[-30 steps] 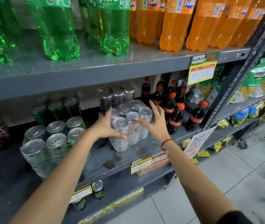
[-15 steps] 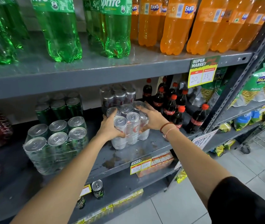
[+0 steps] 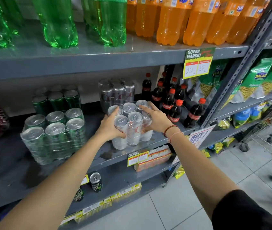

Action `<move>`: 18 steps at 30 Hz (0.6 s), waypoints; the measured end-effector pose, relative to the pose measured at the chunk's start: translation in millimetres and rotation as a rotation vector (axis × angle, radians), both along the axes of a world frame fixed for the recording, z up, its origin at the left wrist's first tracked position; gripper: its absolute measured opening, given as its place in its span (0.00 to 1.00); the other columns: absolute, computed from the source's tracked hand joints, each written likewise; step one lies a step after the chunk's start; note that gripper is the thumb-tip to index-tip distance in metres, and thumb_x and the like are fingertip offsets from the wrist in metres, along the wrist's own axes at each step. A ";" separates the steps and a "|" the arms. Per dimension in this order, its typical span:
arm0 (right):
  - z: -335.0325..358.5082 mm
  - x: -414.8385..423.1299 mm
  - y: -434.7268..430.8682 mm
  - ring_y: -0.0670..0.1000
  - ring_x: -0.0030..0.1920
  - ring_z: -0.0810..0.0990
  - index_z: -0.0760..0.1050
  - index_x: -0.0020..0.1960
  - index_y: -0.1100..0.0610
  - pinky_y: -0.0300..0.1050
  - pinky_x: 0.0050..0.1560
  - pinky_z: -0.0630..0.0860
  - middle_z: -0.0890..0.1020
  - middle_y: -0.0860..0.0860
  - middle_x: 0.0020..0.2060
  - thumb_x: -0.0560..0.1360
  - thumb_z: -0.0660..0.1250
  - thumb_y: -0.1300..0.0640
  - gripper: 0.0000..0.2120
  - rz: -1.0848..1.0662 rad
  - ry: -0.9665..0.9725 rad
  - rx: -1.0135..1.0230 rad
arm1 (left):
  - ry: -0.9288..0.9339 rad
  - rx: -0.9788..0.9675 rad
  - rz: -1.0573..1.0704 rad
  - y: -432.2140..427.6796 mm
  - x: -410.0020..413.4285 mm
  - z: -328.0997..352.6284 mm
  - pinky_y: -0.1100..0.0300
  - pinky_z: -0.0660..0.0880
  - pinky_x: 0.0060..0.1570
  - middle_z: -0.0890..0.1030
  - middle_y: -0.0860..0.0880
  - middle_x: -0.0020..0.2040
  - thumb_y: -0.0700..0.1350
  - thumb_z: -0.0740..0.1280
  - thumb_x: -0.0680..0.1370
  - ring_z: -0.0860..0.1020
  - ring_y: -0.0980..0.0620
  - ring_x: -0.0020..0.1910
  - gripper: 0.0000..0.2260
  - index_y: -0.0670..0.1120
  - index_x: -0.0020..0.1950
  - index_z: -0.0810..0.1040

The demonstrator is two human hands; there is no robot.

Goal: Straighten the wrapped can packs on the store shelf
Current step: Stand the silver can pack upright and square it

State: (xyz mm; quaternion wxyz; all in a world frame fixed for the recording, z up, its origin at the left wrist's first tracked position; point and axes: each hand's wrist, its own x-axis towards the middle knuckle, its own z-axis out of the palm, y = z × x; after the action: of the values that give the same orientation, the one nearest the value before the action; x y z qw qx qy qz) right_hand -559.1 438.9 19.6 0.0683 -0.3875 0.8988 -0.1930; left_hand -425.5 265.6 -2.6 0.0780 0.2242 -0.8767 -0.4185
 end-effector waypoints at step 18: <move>0.0 16.4 12.4 0.57 0.75 0.59 0.56 0.75 0.42 0.60 0.72 0.58 0.49 0.54 0.78 0.59 0.81 0.51 0.51 -0.006 -0.021 -0.045 | -0.001 -0.029 0.009 12.8 14.5 2.7 0.48 0.68 0.65 0.65 0.44 0.72 0.44 0.79 0.57 0.64 0.42 0.69 0.52 0.58 0.75 0.54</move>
State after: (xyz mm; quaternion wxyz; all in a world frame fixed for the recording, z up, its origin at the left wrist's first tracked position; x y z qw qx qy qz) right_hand -542.6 451.3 19.6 0.0684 -0.3843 0.8946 -0.2176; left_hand -411.0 278.4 0.1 0.0827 0.2272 -0.8816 -0.4053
